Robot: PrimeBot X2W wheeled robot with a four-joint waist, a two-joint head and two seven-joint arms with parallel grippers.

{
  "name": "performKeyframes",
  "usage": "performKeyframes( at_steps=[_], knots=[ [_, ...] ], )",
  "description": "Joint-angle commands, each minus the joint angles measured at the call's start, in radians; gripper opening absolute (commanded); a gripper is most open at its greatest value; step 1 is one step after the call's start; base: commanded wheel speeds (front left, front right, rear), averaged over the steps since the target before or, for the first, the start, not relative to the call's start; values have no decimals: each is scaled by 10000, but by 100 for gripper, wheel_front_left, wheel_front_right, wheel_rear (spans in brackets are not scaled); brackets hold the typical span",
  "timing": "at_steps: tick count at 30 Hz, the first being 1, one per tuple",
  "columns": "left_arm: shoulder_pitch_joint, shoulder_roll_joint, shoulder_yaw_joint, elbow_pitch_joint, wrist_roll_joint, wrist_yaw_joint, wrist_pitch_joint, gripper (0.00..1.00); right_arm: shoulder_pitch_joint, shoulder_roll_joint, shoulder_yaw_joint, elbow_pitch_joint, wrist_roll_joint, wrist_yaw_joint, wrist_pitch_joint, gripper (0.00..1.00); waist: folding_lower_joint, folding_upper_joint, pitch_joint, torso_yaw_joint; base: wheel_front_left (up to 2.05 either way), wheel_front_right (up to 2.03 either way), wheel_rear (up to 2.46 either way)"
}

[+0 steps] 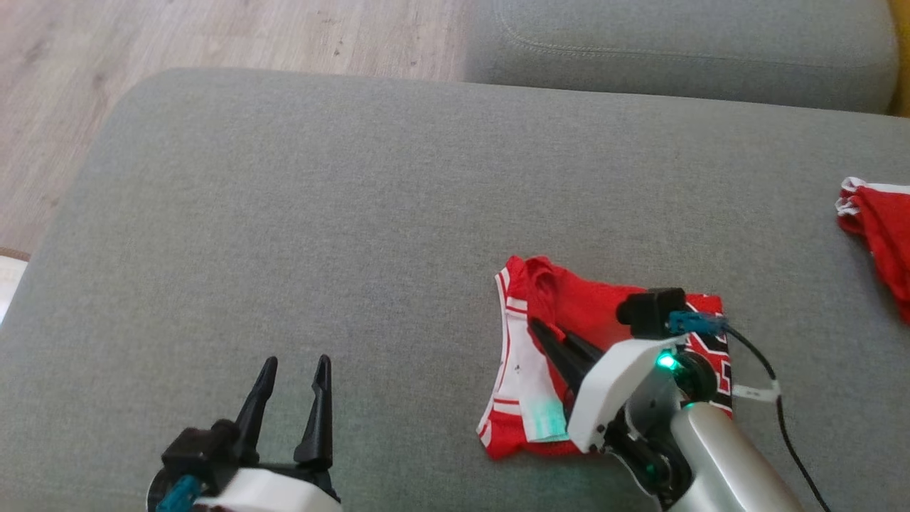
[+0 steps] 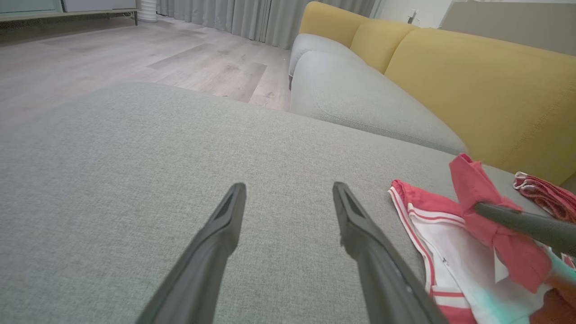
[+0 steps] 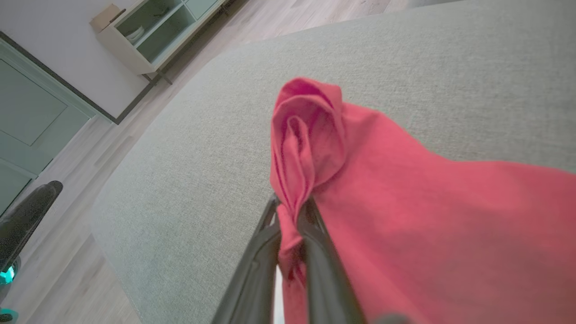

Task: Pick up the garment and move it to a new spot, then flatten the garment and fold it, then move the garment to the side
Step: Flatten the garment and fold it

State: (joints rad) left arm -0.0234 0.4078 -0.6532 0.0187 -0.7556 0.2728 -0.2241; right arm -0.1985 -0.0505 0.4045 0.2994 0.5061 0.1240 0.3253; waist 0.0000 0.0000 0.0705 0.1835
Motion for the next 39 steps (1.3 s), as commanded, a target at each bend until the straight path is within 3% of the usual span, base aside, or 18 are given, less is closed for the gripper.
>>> performKeyframes(
  at_steps=[1,2,3,7,11,16,27,39],
  knots=[
    [-584,79,290,-254,38,-12,-90,100,-519,2,290,-246,133,67,-125,25,0,0,32,25,0,0,0],
    [-593,71,294,-241,39,-14,-97,100,-592,2,364,-148,210,67,-180,50,0,0,49,28,0,0,0],
    [-598,65,300,-229,38,-14,-104,100,-666,2,469,-104,349,67,-279,100,0,0,65,24,0,0,0],
    [-604,32,320,-157,24,-29,-132,100,-970,2,801,-35,1033,67,-744,100,0,0,82,-75,0,0,0],
    [-658,-26,302,-129,34,-40,-148,100,-1318,2,831,-42,1002,67,-1332,100,0,0,83,-239,0,0,0],
    [-705,-61,291,-122,55,-40,-164,100,-1544,2,301,0,-10,67,-1934,100,0,0,105,-407,0,0,0],
    [-1124,-244,152,92,176,-98,-130,100,-676,3,-2032,-826,-3003,67,-3140,100,0,0,-171,-749,0,0,0],
    [-571,-413,495,884,22,-22,-291,100,1864,3,-3275,-1543,-3604,67,-4276,100,0,0,-1044,-1133,0,0,0]
  ],
)
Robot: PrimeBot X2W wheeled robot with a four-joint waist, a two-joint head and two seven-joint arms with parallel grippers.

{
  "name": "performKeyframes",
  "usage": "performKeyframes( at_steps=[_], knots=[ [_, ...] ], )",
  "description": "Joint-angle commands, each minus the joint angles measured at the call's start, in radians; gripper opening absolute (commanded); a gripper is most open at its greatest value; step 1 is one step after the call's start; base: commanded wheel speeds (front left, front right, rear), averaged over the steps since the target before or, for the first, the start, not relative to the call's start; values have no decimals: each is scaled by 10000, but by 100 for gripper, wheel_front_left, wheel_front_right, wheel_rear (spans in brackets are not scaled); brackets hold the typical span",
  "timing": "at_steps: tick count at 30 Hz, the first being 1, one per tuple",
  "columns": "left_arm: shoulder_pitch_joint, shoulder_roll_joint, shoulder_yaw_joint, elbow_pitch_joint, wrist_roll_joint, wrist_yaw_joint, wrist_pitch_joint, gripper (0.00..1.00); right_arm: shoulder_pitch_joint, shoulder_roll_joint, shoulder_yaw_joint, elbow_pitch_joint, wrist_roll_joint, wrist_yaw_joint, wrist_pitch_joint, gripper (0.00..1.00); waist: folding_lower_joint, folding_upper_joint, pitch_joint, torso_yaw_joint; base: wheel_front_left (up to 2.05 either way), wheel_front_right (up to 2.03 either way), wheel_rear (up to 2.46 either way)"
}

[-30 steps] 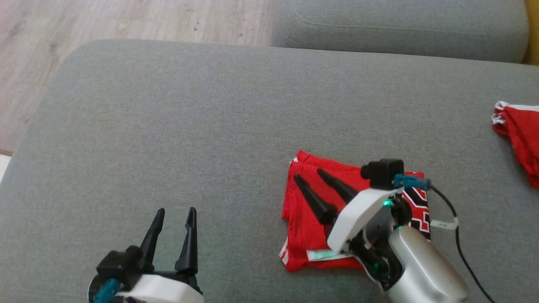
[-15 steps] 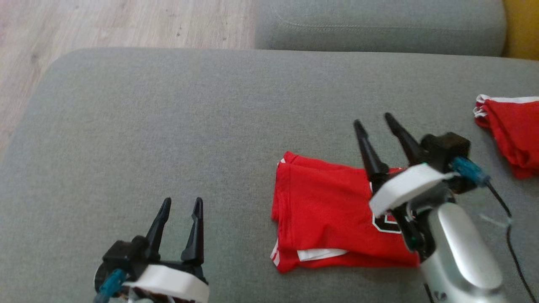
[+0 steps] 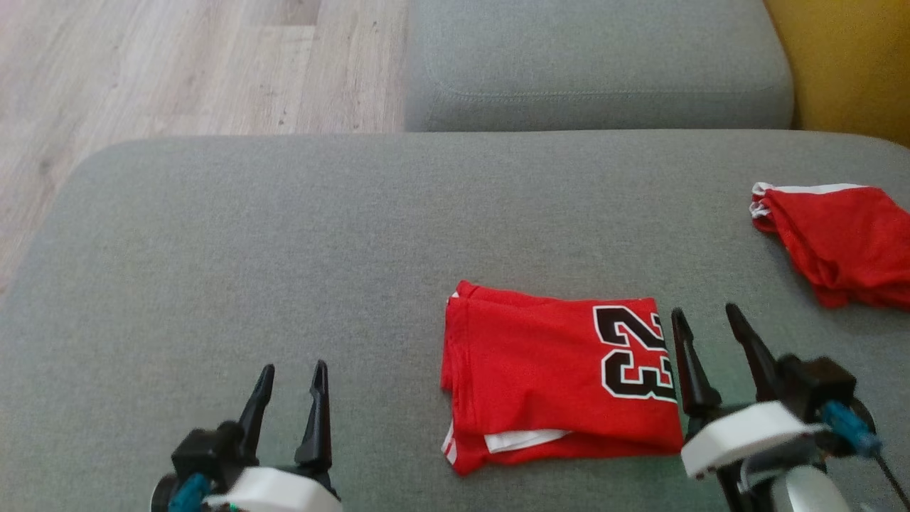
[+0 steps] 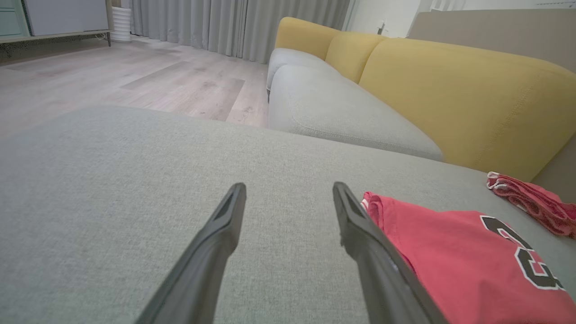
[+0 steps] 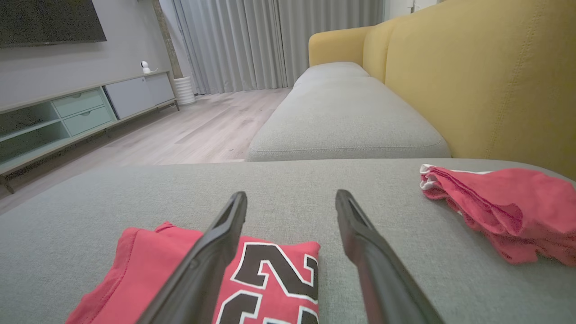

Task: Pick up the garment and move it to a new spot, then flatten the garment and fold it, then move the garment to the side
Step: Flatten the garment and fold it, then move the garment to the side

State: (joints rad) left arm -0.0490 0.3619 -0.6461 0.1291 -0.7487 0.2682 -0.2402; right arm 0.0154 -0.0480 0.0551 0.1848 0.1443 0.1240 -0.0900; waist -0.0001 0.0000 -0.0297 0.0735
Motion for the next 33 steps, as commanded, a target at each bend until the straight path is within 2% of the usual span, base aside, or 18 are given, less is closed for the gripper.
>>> performKeyframes(
  at_steps=[1,10,33],
  knots=[
    [-244,24,447,-174,-37,5,-143,100,-135,-22,185,-422,57,67,-199,100,1,0,-73,-44,0,0,0],
    [197,-46,688,34,143,-55,-198,100,611,-22,204,-390,-56,67,-496,100,1,0,-179,35,0,0,0],
    [271,-117,877,72,299,-159,-211,100,573,-22,209,-358,9,67,-102,100,1,0,-48,94,0,0,0]
  ],
)
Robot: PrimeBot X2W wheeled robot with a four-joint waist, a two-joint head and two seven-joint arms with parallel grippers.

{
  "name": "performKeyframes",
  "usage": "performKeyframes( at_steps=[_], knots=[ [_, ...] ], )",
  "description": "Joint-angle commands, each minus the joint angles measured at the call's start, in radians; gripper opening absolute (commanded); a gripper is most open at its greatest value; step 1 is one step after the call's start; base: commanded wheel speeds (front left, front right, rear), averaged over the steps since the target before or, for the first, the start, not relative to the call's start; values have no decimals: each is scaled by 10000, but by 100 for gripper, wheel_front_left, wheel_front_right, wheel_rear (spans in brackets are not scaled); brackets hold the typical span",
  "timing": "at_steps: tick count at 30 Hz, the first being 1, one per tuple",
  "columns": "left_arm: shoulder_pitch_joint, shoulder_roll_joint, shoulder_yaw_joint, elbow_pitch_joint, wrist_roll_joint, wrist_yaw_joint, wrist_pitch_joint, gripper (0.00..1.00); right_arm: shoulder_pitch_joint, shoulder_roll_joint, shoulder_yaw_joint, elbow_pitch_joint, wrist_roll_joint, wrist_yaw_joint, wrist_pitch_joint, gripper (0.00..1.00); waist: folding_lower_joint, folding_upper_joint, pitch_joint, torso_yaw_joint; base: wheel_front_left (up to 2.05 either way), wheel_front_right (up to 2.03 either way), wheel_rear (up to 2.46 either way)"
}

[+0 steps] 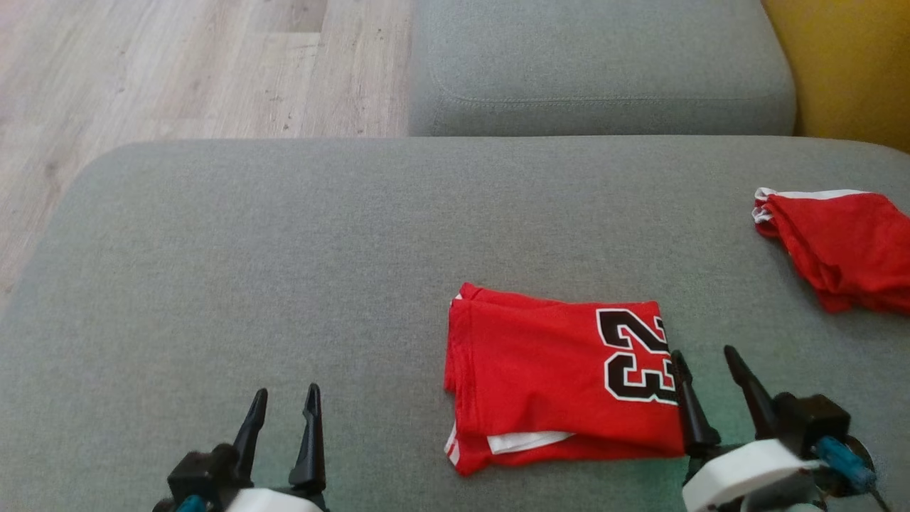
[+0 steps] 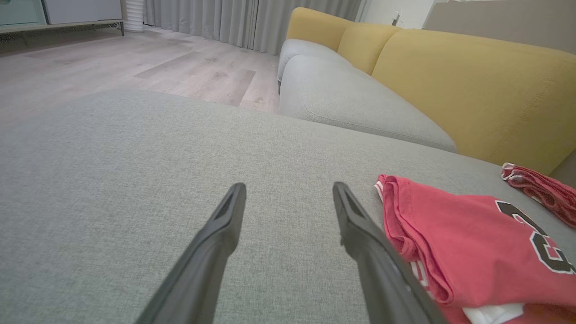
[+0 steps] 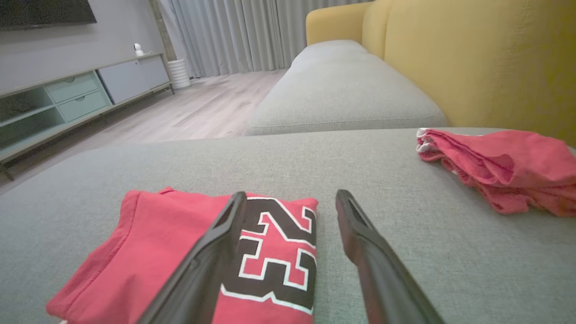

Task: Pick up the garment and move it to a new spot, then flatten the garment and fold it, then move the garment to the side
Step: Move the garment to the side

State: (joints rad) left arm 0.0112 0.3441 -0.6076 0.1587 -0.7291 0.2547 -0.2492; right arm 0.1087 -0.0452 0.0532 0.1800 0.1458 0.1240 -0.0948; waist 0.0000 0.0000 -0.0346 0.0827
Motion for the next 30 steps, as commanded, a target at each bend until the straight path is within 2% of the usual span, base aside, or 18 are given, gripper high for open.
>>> performKeyframes(
  at_steps=[1,6,11,17,22,28,29,30],
  knots=[
    [-343,55,490,-221,108,-29,-121,100,-432,-51,258,-305,-77,67,39,100,0,0,20,12,0,0,0],
    [-432,13,437,-193,148,-61,-119,100,-956,-51,264,-252,-446,67,1197,100,0,0,148,101,0,0,0],
    [-498,-53,353,-98,172,-118,-113,100,-1479,-51,-186,-108,-1011,67,3318,100,0,0,267,321,0,0,0],
    [-605,-147,317,-6,225,-178,-116,100,-1811,-94,-688,14,-815,67,5212,100,0,0,648,760,0,0,0],
    [-712,-189,380,19,289,-222,-119,100,-1987,-370,-896,245,-119,67,5952,100,0,0,1098,1068,0,0,0],
    [-833,-275,562,61,406,-295,-123,100,-2146,-697,-568,703,567,67,6441,100,0,0,1503,1239,0,0,0],
    [-844,-291,587,70,433,-311,-123,100,-2172,-713,-496,742,637,67,6447,82,0,0,1535,1240,0,0,0],
    [-850,-307,618,72,459,-322,-123,100,-2203,-712,-434,770,717,67,6439,48,0,0,1569,1229,0,0,0]
  ],
)
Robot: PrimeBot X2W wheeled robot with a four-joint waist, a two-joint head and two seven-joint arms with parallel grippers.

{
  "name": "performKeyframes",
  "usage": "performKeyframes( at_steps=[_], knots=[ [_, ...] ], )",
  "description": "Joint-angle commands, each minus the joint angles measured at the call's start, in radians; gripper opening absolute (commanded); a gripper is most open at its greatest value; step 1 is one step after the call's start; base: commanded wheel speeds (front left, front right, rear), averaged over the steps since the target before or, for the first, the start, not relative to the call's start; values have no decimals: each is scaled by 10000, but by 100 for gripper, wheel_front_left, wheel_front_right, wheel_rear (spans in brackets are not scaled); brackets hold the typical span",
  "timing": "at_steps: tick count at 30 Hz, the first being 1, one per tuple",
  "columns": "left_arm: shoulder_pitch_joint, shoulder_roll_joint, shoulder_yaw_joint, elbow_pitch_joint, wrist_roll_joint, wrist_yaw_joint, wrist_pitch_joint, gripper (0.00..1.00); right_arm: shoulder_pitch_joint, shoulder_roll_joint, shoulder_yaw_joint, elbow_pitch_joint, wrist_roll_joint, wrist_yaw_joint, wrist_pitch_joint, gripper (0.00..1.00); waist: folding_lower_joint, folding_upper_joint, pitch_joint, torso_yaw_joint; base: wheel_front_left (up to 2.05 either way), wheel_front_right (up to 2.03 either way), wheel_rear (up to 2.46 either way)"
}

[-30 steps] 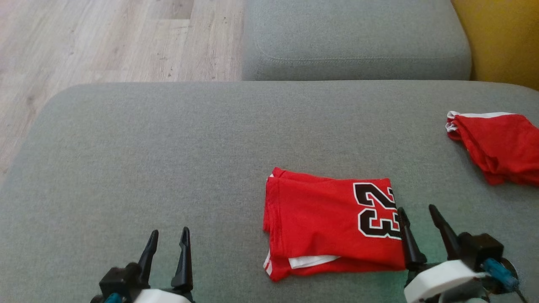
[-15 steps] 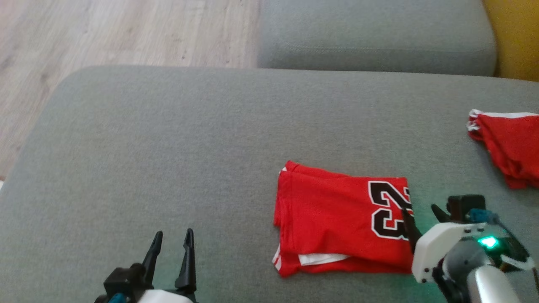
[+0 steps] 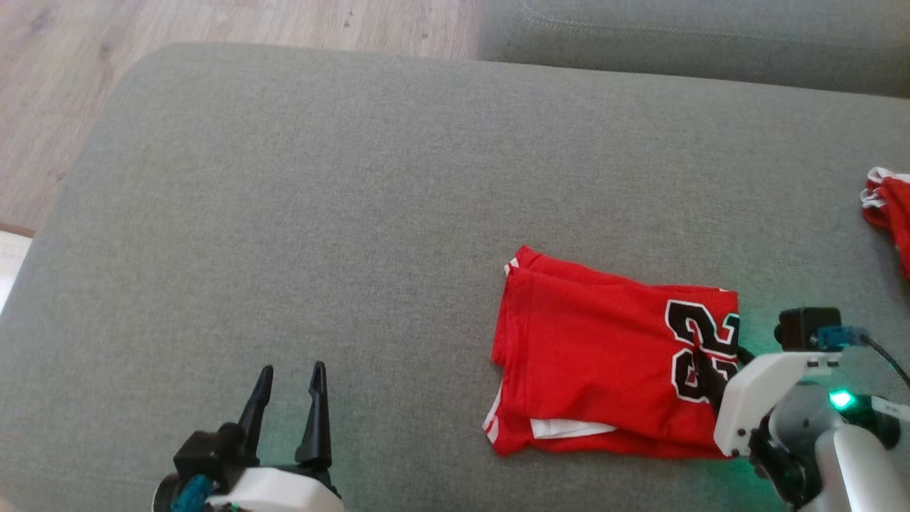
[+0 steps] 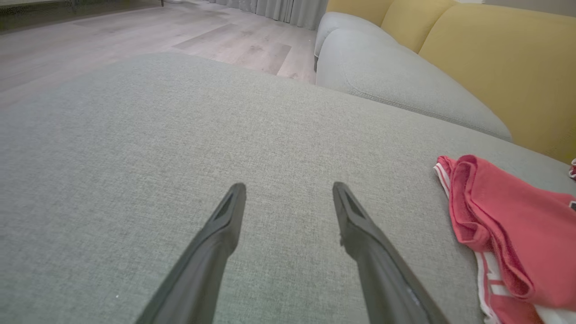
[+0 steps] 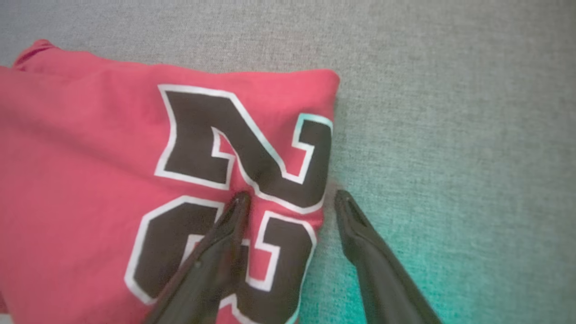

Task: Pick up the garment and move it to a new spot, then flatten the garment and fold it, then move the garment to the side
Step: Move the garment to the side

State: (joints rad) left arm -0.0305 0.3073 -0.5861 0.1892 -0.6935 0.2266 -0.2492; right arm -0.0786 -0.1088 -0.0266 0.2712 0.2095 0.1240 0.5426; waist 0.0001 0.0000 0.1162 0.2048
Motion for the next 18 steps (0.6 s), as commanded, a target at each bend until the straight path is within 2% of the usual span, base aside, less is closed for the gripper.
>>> performKeyframes(
  at_steps=[1,2,8,18],
  knots=[
    [-435,49,426,-231,134,-52,-124,100,-368,-76,408,-114,131,67,60,32,-1,0,88,-16,0,0,0],
    [-439,37,443,-238,172,-61,-124,100,-419,-92,499,-110,162,67,36,0,-1,0,116,-61,0,0,0],
    [-445,-9,660,-401,380,-76,-124,100,-893,-210,630,-296,81,67,-456,0,-1,0,182,-627,0,0,0],
    [-677,23,886,-777,702,-126,-123,100,-1565,-779,372,-1188,47,67,-967,0,-1,0,696,-2995,0,0,0]
  ],
)
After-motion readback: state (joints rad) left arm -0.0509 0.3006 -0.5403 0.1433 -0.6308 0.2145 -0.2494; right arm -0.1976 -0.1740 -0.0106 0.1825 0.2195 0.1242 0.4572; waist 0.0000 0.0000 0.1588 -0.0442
